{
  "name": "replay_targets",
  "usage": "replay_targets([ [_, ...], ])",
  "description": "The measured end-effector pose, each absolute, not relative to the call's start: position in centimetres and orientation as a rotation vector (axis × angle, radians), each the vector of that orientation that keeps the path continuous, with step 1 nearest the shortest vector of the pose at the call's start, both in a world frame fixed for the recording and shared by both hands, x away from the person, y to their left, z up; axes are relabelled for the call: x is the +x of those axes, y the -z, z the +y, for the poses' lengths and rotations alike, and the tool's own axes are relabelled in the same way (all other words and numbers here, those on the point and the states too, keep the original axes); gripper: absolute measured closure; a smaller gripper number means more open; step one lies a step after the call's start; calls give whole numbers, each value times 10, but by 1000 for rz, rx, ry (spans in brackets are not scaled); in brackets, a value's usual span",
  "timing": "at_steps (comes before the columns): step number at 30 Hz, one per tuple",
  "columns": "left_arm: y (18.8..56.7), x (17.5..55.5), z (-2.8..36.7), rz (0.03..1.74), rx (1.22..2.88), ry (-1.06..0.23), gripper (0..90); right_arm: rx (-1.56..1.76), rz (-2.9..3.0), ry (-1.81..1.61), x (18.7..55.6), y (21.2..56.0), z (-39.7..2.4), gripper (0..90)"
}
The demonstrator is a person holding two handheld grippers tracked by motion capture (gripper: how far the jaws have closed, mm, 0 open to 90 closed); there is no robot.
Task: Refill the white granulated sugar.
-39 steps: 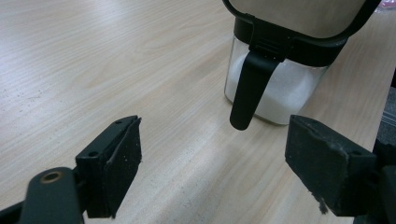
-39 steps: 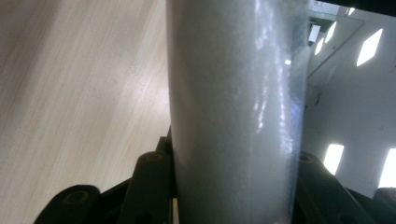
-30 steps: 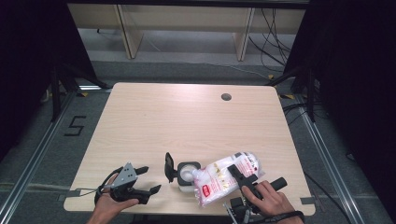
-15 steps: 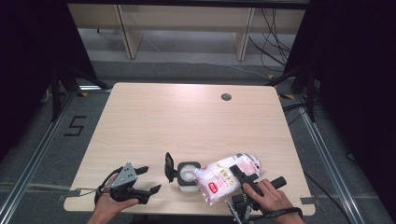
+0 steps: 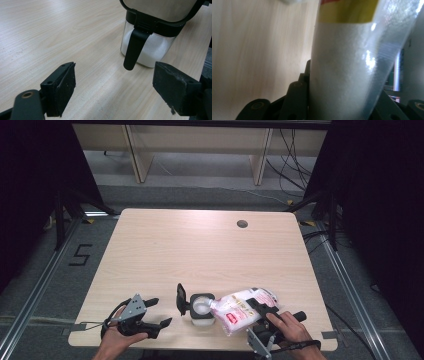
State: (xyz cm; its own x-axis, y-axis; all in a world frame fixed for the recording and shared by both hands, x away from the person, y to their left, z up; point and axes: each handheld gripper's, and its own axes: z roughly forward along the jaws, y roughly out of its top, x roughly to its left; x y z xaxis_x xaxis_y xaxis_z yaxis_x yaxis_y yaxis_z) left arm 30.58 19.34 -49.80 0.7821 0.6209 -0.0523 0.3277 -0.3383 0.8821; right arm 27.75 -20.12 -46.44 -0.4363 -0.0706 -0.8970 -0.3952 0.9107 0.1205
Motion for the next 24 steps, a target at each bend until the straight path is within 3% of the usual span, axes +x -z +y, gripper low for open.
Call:
replay_targets([
  [12,498,304,192,755,1926,-346,179,22,2107,-902,298,468,-218,706],
  [24,497,305,195,720,1949,-371,179,439,2073,-1286,328,486,-268,716],
])
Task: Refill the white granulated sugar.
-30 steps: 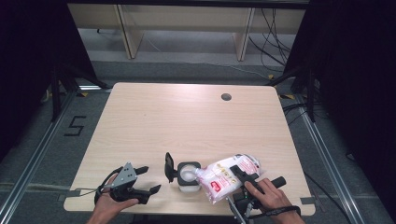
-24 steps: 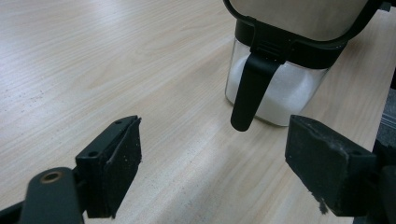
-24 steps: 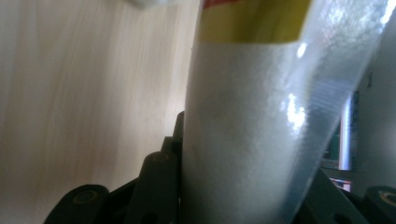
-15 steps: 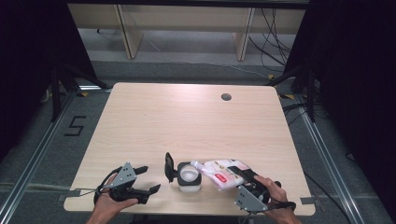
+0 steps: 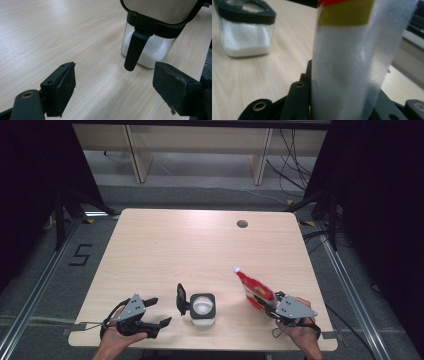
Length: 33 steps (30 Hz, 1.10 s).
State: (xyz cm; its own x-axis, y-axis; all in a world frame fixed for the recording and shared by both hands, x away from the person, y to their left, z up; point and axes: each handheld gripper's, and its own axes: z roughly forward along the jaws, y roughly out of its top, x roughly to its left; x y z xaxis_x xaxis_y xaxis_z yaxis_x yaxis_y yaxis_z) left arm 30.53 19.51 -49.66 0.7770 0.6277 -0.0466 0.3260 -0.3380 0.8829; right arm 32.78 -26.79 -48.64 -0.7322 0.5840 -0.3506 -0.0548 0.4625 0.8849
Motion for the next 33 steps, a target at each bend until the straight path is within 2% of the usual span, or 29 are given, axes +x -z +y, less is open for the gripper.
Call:
replay_targets([
  [6,497,304,194,753,1930,-357,179,591,2056,-1320,328,489,-281,713],
  [9,496,305,196,718,1950,-375,179,616,2042,-1336,327,490,-284,711],
  [13,497,304,195,754,1932,-361,180,612,2011,-1334,327,490,-289,707],
  [17,495,303,196,738,1943,-380,180,663,2022,-1353,322,489,-291,666],
  [21,495,304,197,719,1944,-382,180,680,2005,-1308,315,485,-293,587],
  [26,493,303,196,735,1927,-372,181,788,2016,-1306,302,481,-299,419],
  [30,491,301,194,739,1913,-364,183,874,2000,-1275,287,478,-300,338],
  [33,489,302,195,730,1890,-356,187,963,1998,-1288,274,476,-301,323],
])
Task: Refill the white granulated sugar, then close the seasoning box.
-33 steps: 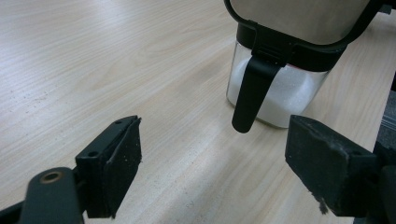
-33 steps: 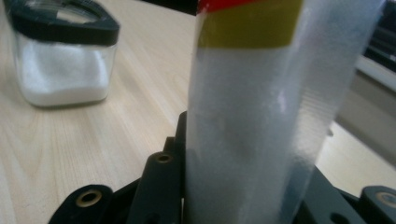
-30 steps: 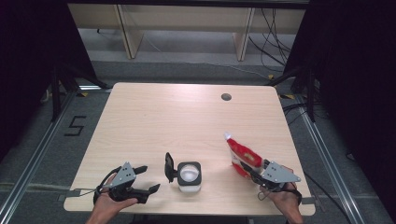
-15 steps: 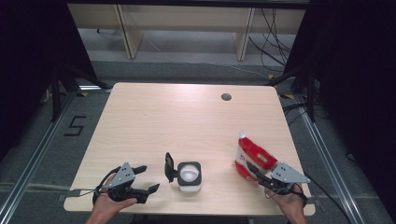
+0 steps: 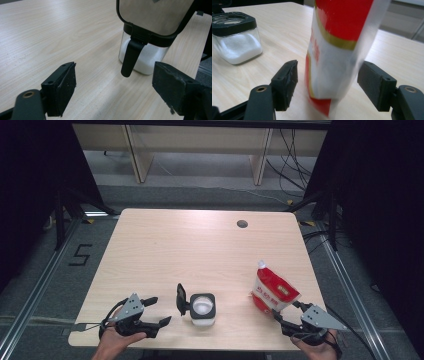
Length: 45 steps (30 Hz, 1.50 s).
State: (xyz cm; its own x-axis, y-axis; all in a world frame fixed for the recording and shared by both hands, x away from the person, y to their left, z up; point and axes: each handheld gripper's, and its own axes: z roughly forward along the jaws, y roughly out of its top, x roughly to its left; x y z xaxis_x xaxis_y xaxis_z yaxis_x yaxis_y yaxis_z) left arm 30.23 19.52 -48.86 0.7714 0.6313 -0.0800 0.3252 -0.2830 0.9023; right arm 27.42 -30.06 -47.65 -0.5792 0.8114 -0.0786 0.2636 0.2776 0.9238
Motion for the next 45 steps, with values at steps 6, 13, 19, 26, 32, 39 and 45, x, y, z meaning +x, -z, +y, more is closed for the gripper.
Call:
replay_targets([
  [6,484,302,193,726,1899,-358,187,1063,2005,-1202,256,477,-298,305],
  [13,481,302,192,773,1917,-361,187,1146,2032,-1157,243,480,-299,282],
  [19,478,301,194,803,1916,-358,201,1144,2112,-1090,231,483,-290,285],
  [26,475,300,195,815,1907,-357,215,1111,2155,-1064,224,485,-286,272],
  [32,473,301,197,806,1909,-354,240,1113,2164,-1057,221,486,-284,266],
  [39,472,300,193,792,1900,-319,411,1080,2177,-1051,221,487,-283,265],
  [45,468,299,193,721,1918,-353,778,1072,2176,-1022,219,487,-283,266],
])
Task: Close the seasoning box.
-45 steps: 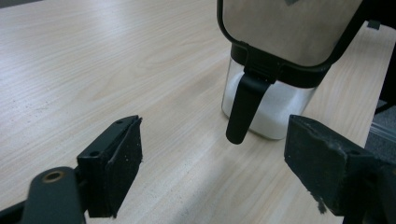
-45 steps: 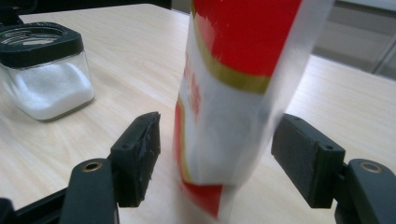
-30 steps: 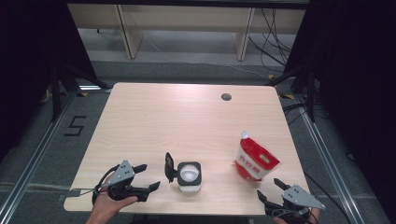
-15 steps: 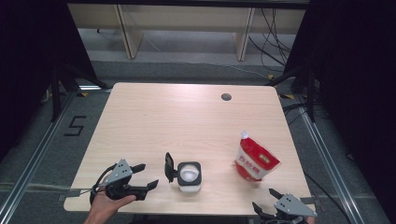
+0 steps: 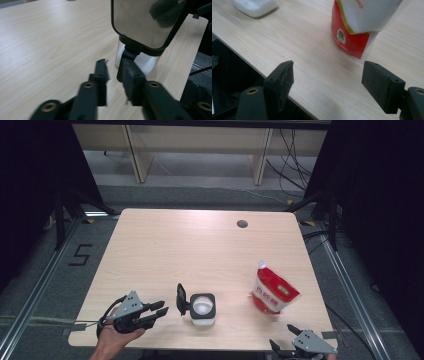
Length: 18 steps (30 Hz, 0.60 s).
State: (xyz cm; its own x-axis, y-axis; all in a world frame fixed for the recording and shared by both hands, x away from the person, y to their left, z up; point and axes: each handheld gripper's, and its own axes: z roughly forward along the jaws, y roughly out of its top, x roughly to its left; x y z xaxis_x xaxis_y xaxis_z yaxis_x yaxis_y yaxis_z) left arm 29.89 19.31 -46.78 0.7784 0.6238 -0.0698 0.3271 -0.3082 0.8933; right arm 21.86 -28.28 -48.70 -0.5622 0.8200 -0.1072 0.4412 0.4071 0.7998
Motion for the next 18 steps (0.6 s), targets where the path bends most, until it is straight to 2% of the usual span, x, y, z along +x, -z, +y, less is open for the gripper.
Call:
replay_targets([
  [3,465,299,193,718,1918,-329,889,1067,2167,-1016,218,486,-283,266],
  [18,447,300,186,702,1920,-324,894,1092,2180,-1031,218,487,-283,266],
])
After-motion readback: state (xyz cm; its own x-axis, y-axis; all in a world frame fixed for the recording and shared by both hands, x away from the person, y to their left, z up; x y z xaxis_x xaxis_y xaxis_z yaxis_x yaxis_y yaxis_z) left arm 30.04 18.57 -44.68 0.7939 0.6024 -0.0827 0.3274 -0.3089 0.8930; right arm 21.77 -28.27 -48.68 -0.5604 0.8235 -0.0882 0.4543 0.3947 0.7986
